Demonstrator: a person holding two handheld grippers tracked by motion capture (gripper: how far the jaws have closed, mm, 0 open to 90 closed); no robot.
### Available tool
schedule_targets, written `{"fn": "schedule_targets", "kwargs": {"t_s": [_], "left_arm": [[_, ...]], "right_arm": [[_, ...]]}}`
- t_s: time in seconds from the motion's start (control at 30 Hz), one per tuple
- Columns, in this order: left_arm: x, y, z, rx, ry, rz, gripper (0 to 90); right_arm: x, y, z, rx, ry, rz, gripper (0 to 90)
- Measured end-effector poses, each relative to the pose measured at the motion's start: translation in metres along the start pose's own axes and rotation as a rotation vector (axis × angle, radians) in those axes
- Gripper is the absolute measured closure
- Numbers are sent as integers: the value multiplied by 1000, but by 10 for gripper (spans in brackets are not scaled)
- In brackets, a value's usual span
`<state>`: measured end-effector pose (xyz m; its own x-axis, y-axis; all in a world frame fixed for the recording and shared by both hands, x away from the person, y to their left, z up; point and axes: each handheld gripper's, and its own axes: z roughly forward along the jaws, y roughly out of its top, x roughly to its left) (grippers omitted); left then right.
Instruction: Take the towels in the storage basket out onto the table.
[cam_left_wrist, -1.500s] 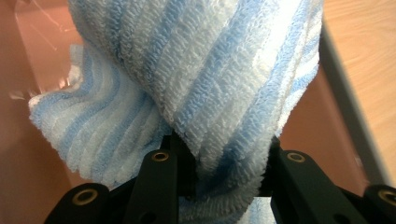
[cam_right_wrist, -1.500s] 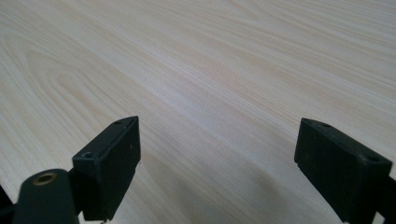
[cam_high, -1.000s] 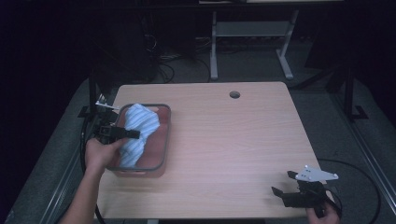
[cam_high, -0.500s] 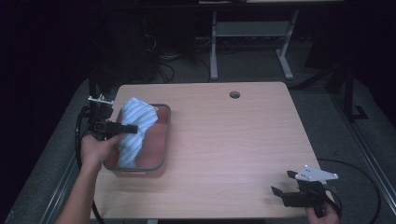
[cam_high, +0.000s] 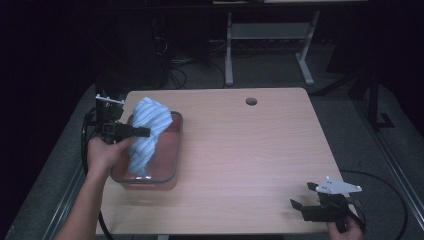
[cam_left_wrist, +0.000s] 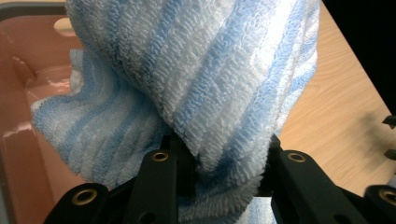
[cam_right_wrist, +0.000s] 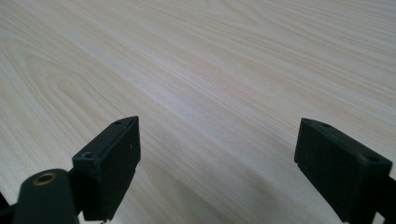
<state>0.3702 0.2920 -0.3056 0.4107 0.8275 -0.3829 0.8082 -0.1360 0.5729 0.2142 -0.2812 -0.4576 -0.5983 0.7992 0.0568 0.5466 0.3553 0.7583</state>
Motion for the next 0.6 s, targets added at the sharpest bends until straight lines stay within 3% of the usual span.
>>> {"fn": "schedule_targets", "kwargs": {"t_s": [0.6], "left_arm": [[-23, 15, -7, -7, -36, 42, 694]], "right_arm": [[-1, 0, -2, -6, -4, 0, 140]]}}
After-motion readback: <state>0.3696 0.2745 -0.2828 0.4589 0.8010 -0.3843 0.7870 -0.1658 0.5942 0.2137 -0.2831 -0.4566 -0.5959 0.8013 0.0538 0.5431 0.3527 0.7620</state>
